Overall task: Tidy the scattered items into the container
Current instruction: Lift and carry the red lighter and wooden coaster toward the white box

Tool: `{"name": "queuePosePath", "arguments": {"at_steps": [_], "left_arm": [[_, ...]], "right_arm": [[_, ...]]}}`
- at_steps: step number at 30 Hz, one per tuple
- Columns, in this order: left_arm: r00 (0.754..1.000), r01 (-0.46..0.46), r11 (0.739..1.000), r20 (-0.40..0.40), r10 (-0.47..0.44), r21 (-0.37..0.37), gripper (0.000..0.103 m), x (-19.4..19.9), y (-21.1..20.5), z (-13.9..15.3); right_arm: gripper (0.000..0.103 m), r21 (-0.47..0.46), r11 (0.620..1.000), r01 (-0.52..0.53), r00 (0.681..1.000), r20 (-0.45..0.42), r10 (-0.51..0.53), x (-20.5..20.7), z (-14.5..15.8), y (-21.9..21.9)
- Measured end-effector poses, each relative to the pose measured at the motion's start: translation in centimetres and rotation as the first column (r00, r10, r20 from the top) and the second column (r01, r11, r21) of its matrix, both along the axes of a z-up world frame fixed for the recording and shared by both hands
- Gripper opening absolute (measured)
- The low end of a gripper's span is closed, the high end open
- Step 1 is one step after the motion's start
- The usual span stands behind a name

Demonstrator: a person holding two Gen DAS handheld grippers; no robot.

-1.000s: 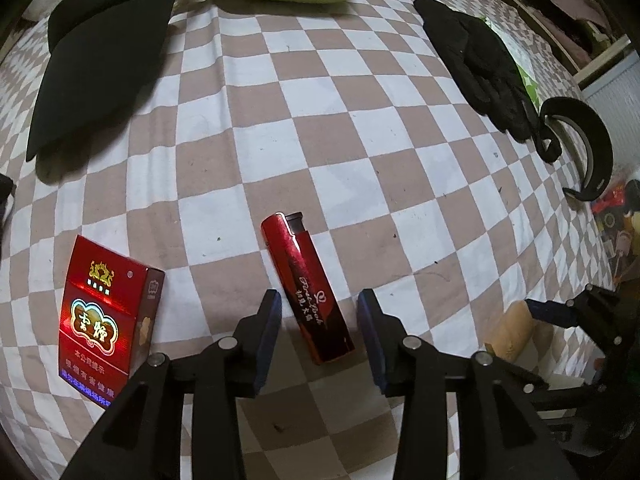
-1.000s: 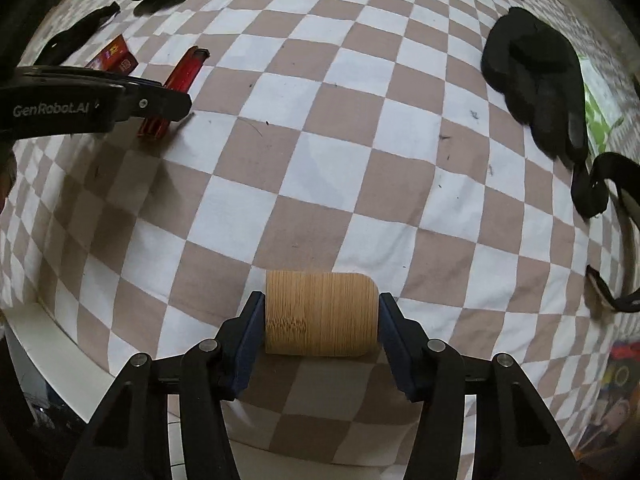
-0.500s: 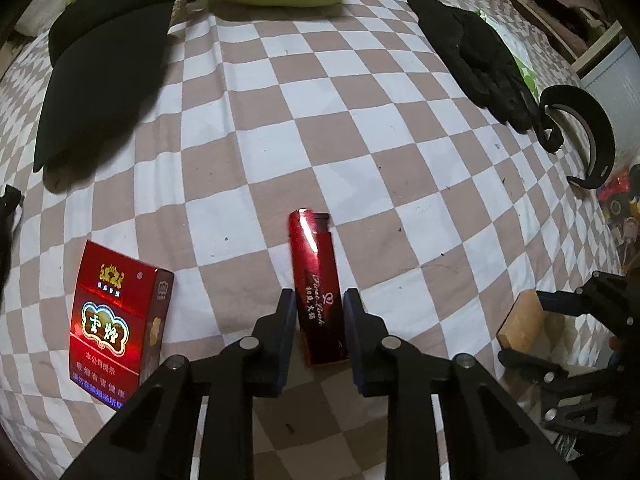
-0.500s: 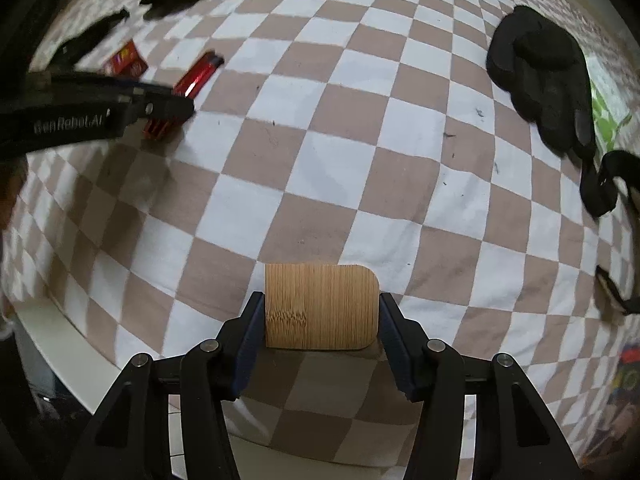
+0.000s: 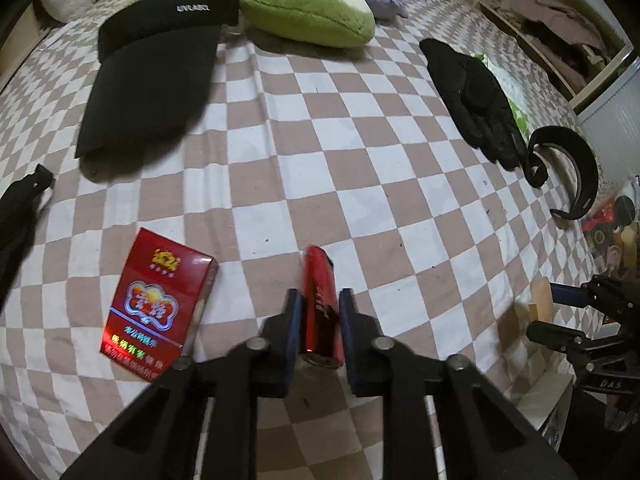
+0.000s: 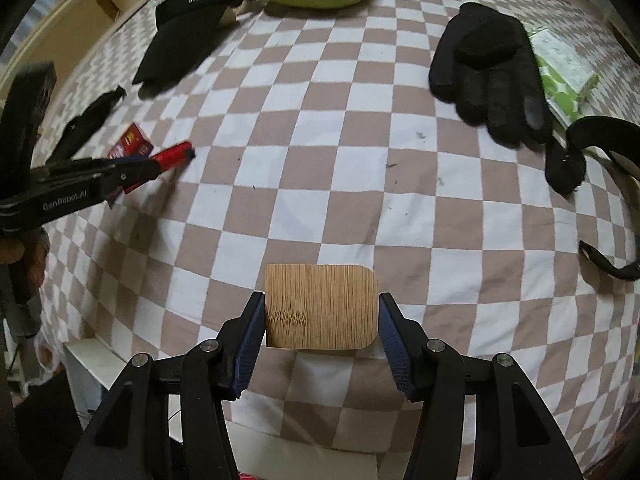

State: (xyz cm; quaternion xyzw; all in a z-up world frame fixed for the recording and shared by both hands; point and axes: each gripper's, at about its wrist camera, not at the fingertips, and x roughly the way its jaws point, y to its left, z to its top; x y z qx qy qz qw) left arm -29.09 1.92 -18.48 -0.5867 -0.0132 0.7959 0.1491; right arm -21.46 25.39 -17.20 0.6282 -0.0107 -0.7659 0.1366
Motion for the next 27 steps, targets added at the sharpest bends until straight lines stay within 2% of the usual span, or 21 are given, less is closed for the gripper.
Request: {"name": "queuePosePath", "arguments": {"at_steps": [12, 17, 27], "left_arm": [[1.0, -0.007, 1.0, -0.011, 0.007, 0.003, 0.011, 1.5, -1.2, 1.1], [0.999, -0.027, 0.999, -0.04, 0.028, 0.036, 0.011, 1.8, -1.8, 2.6], [0.995, -0.048, 0.988, -0.075, 0.06, 0.147, 0.011, 3.2, -3.8, 6.4]], "right_arm": [[0.056, -0.087, 0.994, 0.059, 0.998, -0.027, -0.061, -0.6, 1.1, -0.4], [0.056, -0.14, 0.986, 0.093, 0.994, -0.038, -0.099, -0.2, 2.2, 0.7], [0.056, -0.274, 0.949, 0.158, 0.982, -0.053, -0.179, 0.4, 4.5, 3.1]]}}
